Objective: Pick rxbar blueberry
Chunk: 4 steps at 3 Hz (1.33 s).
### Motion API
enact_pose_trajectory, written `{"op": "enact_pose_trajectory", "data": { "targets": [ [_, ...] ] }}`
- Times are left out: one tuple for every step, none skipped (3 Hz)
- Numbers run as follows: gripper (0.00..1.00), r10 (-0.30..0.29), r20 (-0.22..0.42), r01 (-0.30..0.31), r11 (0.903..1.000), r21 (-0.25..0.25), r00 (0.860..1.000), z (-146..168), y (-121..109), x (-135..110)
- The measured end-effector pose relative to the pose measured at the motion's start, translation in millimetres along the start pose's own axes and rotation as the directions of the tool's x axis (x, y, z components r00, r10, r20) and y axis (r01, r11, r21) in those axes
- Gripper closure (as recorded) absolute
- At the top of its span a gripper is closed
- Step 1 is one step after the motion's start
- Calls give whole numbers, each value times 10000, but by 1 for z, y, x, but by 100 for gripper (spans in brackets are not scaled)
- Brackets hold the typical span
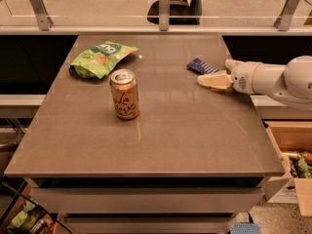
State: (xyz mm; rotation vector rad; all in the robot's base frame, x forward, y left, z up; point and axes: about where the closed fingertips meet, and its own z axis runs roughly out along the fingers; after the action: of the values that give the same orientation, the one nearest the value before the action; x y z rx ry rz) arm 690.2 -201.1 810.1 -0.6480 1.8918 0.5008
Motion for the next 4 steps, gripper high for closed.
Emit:
{"op": "enact_pose_trajectory", "data": {
  "targets": [
    [64, 0, 0, 0, 10000, -1, 10000, -1, 0, -4],
    [87, 0, 0, 0, 10000, -2, 10000, -2, 0, -6],
    [100, 0, -1, 0, 10000, -5, 10000, -3, 1, -7],
    [100, 0, -1, 0, 10000, -6, 10000, -3, 1, -7]
  ]
}}
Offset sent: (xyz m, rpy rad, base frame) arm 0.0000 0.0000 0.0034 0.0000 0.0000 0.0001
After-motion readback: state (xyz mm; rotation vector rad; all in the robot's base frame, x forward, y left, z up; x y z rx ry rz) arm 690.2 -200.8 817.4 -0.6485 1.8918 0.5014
